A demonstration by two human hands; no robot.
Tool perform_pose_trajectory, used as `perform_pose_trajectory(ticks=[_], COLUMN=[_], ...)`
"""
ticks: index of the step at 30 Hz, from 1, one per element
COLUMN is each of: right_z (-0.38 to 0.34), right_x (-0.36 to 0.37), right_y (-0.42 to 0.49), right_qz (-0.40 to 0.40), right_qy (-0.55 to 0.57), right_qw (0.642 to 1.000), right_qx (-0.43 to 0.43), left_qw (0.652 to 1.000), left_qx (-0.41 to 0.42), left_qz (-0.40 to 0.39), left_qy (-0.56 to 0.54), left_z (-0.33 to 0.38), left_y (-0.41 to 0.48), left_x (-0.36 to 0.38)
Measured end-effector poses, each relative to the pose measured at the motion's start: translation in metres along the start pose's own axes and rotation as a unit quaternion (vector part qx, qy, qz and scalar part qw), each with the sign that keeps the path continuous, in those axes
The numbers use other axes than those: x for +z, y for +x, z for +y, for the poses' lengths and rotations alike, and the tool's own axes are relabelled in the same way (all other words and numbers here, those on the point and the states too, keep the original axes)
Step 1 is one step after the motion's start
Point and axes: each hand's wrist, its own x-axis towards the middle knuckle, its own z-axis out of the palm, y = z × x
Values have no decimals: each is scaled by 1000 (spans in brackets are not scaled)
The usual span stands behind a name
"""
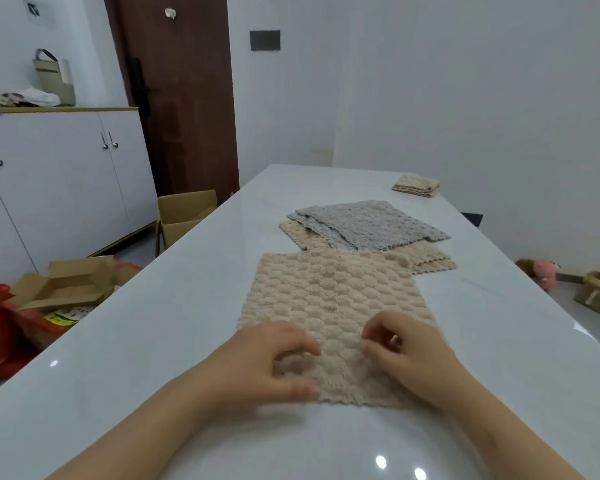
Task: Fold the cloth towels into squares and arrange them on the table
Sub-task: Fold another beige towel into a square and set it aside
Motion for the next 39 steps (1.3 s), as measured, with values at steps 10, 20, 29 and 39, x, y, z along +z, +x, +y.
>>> perform_pose_trajectory(ticks=[10, 20, 29, 39], right_z=[2, 6, 31, 31], right_x=[6, -16, -31, -21], right_y=[-18, -16, -20, -17], right_qz=[-63, -39, 121, 143], right_qy=[-155, -193, 28, 73], right_qw=[981, 977, 987, 981], right_qx=[-97, -77, 99, 109], left_qw=[986, 968, 931, 968], left_qx=[69, -60, -128, -142], left_qz=[113, 233, 286, 206], left_qy=[103, -68, -185, 7], left_z=[-9, -22, -31, -26], left_y=[-9, -18, -15, -2], left_x=[17, -8, -17, -4])
